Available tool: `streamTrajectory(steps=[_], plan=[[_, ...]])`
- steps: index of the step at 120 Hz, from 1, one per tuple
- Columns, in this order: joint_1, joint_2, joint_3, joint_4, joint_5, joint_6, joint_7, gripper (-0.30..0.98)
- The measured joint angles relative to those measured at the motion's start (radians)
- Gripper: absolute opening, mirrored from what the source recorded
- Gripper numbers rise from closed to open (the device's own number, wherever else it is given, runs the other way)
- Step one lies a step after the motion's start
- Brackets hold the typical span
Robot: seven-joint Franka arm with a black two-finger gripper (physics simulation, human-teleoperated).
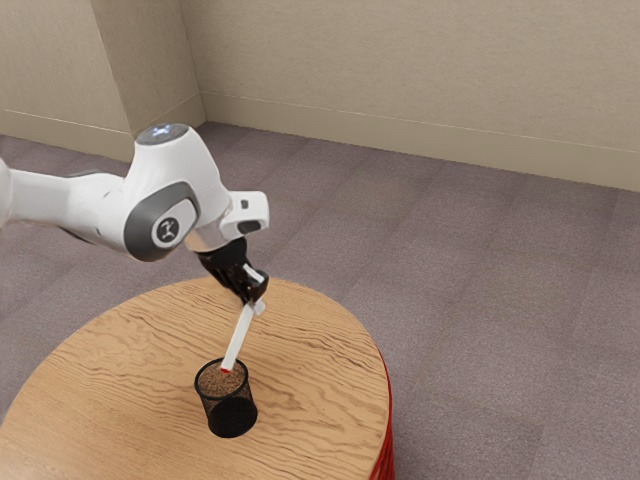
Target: Put the marker into the pen holder.
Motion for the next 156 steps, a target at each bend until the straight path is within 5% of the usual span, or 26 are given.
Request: streamTrajectory(steps=[112,147,156], plan=[[-0.005,-0.165,-0.046,-0.182,0.103,0.02,-0.042,-0.04],[-0.003,-0.178,-0.065,-0.167,0.151,0.015,-0.028,0.39],[0.028,-0.119,-0.065,0.012,0.169,-0.044,-0.023,0.47]])
